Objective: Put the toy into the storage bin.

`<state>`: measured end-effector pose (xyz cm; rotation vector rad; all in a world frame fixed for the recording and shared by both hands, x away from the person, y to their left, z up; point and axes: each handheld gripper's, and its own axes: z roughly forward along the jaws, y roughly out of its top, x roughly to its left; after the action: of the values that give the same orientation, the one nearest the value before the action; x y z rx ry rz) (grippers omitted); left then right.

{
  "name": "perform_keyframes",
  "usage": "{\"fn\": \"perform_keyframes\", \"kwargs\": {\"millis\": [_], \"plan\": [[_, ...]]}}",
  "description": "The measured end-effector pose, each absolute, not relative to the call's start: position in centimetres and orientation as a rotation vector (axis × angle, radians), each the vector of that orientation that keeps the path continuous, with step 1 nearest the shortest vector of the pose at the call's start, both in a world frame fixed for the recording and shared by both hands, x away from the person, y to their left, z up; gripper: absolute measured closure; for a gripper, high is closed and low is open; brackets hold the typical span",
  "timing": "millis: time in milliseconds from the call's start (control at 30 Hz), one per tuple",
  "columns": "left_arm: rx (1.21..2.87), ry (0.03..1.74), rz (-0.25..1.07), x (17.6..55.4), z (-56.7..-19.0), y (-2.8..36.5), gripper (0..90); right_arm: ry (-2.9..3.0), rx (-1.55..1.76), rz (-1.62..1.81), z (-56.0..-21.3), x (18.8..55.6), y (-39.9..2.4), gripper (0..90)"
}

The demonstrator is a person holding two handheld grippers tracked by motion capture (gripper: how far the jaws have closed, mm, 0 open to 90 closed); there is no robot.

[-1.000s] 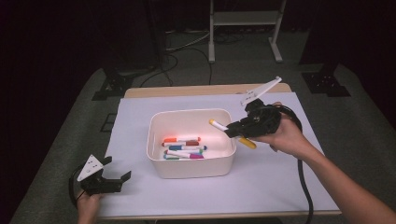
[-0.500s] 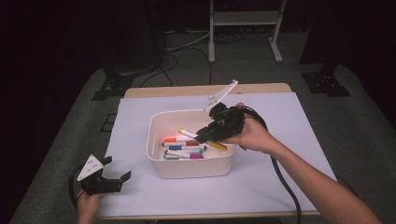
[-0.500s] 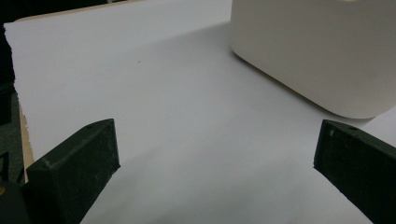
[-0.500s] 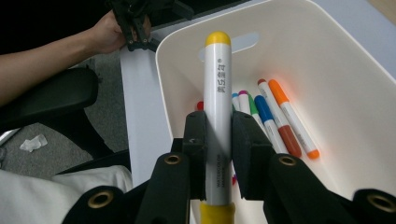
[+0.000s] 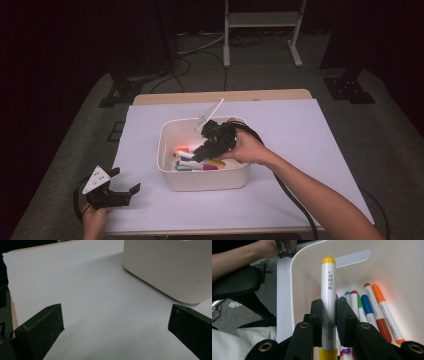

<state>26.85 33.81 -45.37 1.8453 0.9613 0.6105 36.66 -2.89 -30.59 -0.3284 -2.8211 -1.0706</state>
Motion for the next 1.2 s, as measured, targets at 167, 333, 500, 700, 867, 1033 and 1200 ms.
{"fn": "perform_keyframes", "kwargs": {"millis": [167, 333, 500, 700, 867, 1033, 1200], "plan": [[1.842, 0.961, 0.610, 26.8, -45.4, 33.8, 0.0, -2.824, -0.321, -1.024, -31.9, 37.3, -1.8, 75.6], [1.841, 0.960, 0.608, 26.8, -45.4, 33.9, 0.0, -2.813, -0.319, -0.993, -32.9, 37.7, -1.1, 75.5], [1.837, 0.959, 0.610, 26.8, -45.4, 33.9, 0.0, -2.825, -0.307, -0.961, -33.4, 37.7, -0.7, 75.5], [1.837, 0.956, 0.610, 26.8, -45.3, 34.0, 0.0, -2.836, -0.304, -0.920, -34.0, 37.8, -0.2, 74.7], [1.835, 0.960, 0.608, 26.8, -45.4, 33.9, 0.0, -2.844, -0.330, -0.939, -33.7, 38.0, -0.6, 62.6], [1.837, 0.959, 0.610, 26.8, -45.4, 33.9, 0.0, -2.849, -0.378, -0.983, -32.5, 38.1, -2.2, 56.9], [1.842, 0.959, 0.612, 26.8, -45.4, 33.8, 0.0, -2.843, -0.410, -1.036, -31.3, 37.9, -3.9, 53.4]]}}
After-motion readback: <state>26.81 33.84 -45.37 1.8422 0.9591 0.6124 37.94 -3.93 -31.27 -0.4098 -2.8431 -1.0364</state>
